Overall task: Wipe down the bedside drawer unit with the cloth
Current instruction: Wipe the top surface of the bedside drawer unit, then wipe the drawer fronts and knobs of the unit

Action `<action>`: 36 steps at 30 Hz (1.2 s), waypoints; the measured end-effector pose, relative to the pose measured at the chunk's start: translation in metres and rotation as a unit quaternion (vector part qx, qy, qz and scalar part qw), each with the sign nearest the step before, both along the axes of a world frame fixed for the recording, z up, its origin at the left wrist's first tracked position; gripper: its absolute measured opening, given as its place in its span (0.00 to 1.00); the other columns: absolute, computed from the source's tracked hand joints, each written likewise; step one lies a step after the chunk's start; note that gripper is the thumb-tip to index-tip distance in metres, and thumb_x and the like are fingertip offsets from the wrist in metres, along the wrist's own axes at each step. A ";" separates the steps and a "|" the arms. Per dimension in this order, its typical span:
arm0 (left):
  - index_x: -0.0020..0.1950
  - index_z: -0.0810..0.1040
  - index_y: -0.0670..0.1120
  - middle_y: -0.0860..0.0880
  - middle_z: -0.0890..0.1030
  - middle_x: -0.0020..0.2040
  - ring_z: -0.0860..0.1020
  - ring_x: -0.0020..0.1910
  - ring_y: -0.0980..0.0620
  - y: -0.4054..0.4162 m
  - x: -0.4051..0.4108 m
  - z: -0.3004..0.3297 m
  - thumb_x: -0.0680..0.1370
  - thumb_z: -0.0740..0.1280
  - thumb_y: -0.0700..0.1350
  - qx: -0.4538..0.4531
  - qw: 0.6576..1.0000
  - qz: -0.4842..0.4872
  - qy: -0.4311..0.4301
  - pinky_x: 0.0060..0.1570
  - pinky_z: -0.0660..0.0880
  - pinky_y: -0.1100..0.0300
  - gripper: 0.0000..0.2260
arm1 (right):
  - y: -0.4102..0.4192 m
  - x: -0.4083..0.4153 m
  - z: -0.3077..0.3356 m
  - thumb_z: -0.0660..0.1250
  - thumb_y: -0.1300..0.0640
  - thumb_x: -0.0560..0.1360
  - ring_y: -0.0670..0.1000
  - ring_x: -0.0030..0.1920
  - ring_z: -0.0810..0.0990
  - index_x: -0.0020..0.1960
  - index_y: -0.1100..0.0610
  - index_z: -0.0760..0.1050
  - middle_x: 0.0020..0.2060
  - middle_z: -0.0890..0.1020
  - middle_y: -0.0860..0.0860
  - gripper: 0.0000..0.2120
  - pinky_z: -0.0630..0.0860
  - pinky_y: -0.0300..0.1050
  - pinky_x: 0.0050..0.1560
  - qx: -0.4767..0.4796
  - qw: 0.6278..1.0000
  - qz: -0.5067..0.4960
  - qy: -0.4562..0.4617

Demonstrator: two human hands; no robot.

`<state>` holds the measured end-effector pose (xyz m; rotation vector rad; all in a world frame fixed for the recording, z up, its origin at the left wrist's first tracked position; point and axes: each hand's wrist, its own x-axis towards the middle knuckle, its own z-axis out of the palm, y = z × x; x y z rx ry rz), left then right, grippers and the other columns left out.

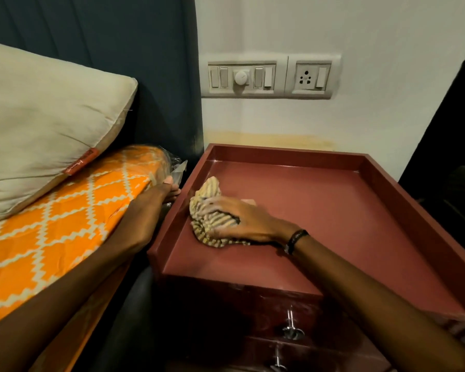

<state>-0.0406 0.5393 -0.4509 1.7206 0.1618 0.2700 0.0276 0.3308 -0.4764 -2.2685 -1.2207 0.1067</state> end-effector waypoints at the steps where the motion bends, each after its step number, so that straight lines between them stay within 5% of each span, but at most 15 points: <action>1: 0.58 0.78 0.45 0.48 0.82 0.57 0.78 0.58 0.50 -0.001 -0.001 0.001 0.81 0.56 0.54 0.001 1.000 -0.001 -0.002 0.64 0.72 0.50 0.17 | -0.001 -0.014 -0.001 0.69 0.49 0.76 0.38 0.68 0.64 0.66 0.48 0.73 0.71 0.69 0.44 0.19 0.56 0.27 0.65 0.005 1.000 0.017 -0.001; 5: 0.57 0.78 0.46 0.47 0.81 0.57 0.79 0.59 0.50 -0.004 -0.010 0.003 0.81 0.57 0.53 0.027 0.999 -0.002 -0.030 0.66 0.71 0.51 0.15 | -0.003 -0.057 -0.005 0.70 0.50 0.74 0.43 0.71 0.64 0.67 0.50 0.72 0.71 0.67 0.45 0.22 0.52 0.29 0.69 0.006 0.997 0.065 -0.029; 7: 0.54 0.79 0.52 0.49 0.81 0.57 0.79 0.59 0.52 -0.005 -0.015 0.003 0.79 0.59 0.57 0.047 0.998 0.003 -0.040 0.66 0.70 0.49 0.14 | -0.005 -0.072 -0.006 0.71 0.50 0.73 0.45 0.71 0.64 0.67 0.51 0.71 0.72 0.67 0.46 0.24 0.55 0.39 0.72 -0.003 0.995 0.093 -0.039; 10: 0.55 0.79 0.54 0.50 0.80 0.60 0.77 0.59 0.54 -0.015 -0.024 0.001 0.79 0.55 0.58 0.028 0.996 0.051 -0.069 0.66 0.70 0.50 0.16 | -0.021 -0.086 -0.004 0.73 0.52 0.71 0.45 0.71 0.63 0.67 0.51 0.72 0.71 0.68 0.47 0.26 0.51 0.31 0.69 -0.018 0.992 0.102 -0.067; 18: 0.69 0.72 0.50 0.53 0.75 0.67 0.71 0.67 0.57 -0.052 -0.070 -0.052 0.80 0.56 0.54 0.050 0.959 0.206 -0.188 0.65 0.66 0.67 0.19 | -0.142 -0.118 -0.017 0.67 0.39 0.67 0.32 0.71 0.56 0.69 0.37 0.62 0.71 0.64 0.34 0.32 0.60 0.41 0.65 -0.056 0.984 -0.044 -0.164; 20: 0.72 0.69 0.49 0.54 0.72 0.70 0.69 0.69 0.58 -0.059 -0.079 -0.064 0.80 0.56 0.52 0.055 0.950 0.226 -0.209 0.65 0.63 0.72 0.21 | -0.172 -0.129 -0.023 0.67 0.40 0.65 0.34 0.71 0.60 0.68 0.35 0.63 0.71 0.63 0.33 0.32 0.63 0.40 0.62 -0.050 0.976 -0.083 -0.195; 24: 0.74 0.65 0.48 0.53 0.67 0.74 0.64 0.72 0.59 -0.071 -0.096 -0.097 0.79 0.57 0.52 0.077 0.931 0.241 -0.262 0.71 0.60 0.65 0.24 | -0.212 -0.145 -0.038 0.69 0.44 0.65 0.43 0.68 0.70 0.65 0.33 0.65 0.69 0.69 0.37 0.30 0.66 0.43 0.58 -0.005 0.960 -0.114 -0.256; 29: 0.75 0.64 0.48 0.55 0.66 0.74 0.64 0.72 0.61 -0.082 -0.113 -0.145 0.77 0.58 0.49 0.010 0.930 0.269 -0.249 0.69 0.61 0.67 0.25 | -0.224 -0.153 -0.074 0.65 0.46 0.73 0.51 0.67 0.71 0.61 0.43 0.73 0.65 0.76 0.49 0.17 0.68 0.60 0.58 0.004 0.889 -0.124 -0.440; 36: 0.71 0.68 0.55 0.58 0.70 0.71 0.68 0.68 0.60 -0.069 -0.153 -0.184 0.78 0.64 0.50 -0.024 0.961 0.213 -0.173 0.67 0.62 0.60 0.21 | -0.235 -0.158 -0.131 0.65 0.47 0.74 0.51 0.73 0.64 0.61 0.47 0.74 0.64 0.76 0.50 0.16 0.62 0.58 0.65 -0.051 0.770 -0.188 -0.607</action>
